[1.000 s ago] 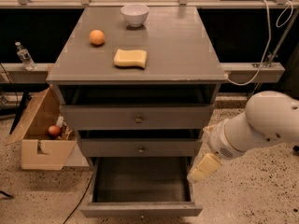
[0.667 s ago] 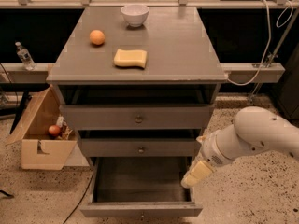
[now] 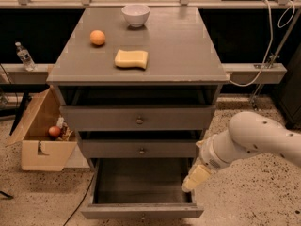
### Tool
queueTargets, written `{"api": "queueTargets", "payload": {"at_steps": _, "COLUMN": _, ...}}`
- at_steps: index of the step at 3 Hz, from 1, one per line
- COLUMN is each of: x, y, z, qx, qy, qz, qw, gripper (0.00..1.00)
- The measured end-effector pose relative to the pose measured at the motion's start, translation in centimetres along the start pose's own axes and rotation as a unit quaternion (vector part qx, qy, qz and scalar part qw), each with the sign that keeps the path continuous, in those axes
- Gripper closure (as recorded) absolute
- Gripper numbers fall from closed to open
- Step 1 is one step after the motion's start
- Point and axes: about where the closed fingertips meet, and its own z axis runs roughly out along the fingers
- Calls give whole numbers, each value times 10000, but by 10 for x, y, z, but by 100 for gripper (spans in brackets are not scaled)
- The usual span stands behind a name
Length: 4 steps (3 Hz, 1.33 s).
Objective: Close bottom drawer
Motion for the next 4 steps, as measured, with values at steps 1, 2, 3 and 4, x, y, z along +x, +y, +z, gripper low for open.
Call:
{"api": "queueTargets", "payload": {"at_steps": 1, "x": 28, "y": -8, "z": 35, "qx": -87, "qy": 208, "qz": 66, "qw": 9997, "gripper": 0}}
{"api": "queueTargets", "payload": {"at_steps": 2, "x": 59, "y": -10, "z": 73, "qx": -211, "qy": 326, "qz": 164, "qw": 9991, "gripper": 0}}
{"api": "queueTargets", "payload": {"at_steps": 3, "x": 89, "y": -9, "z": 107, "qx": -270, "qy": 392, "qz": 367, "qw": 9982, "gripper": 0}}
{"api": "queueTargets", "payload": {"at_steps": 4, "x": 116, "y": -1, "z": 138, "qx": -242, "qy": 311, "qz": 504, "qw": 9980, "gripper": 0}}
